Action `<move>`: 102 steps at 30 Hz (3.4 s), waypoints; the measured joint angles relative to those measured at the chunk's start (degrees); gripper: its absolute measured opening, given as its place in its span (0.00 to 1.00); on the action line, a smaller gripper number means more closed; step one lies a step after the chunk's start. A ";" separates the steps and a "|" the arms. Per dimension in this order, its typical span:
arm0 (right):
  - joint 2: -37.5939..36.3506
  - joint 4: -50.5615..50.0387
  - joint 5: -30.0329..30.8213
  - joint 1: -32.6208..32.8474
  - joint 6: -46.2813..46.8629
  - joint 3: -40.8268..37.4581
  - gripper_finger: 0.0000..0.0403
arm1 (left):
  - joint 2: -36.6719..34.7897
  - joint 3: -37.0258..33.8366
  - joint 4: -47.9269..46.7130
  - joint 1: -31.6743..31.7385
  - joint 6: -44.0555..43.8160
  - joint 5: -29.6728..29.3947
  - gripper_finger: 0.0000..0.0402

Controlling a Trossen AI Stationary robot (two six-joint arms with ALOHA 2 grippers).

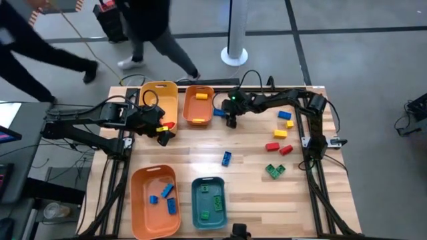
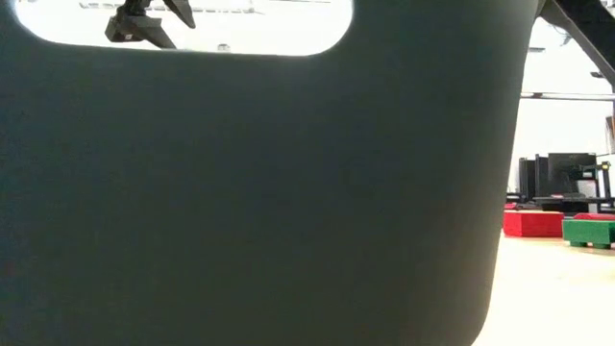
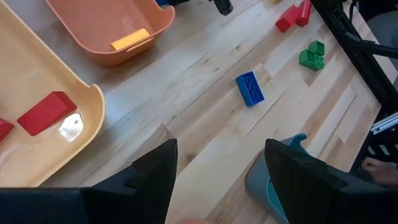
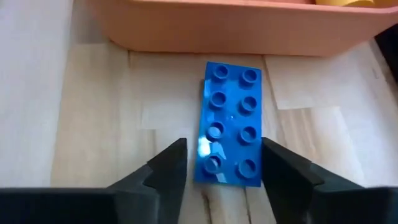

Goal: Sort blocks
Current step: Put the blue game piece into the large orange bin

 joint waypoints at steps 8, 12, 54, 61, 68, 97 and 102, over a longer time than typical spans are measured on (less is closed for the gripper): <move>-0.25 -0.85 0.95 -0.04 -0.74 0.03 0.26 | 0.00 0.00 0.02 0.01 0.17 0.17 0.59; -1.55 -5.01 1.14 -0.04 -0.17 0.11 0.27 | 0.00 0.00 0.02 0.00 0.07 1.07 0.59; -35.59 -15.55 -24.11 12.07 46.12 0.00 0.30 | 16.89 0.15 41.36 4.71 72.32 2.89 0.59; -35.60 -15.25 -26.17 12.40 48.00 0.00 0.29 | 20.90 0.63 45.27 5.05 72.91 5.48 0.59; -35.58 -15.49 -26.40 13.57 48.14 0.00 0.29 | 25.43 3.92 46.22 5.04 73.04 9.00 0.58; -36.87 -16.65 -30.62 7.79 47.36 -0.02 0.70 | 22.85 5.18 36.62 3.55 64.78 13.02 0.20; -37.40 -21.39 -30.54 3.11 42.07 0.00 0.71 | 17.14 5.18 22.93 0.16 49.46 13.01 0.20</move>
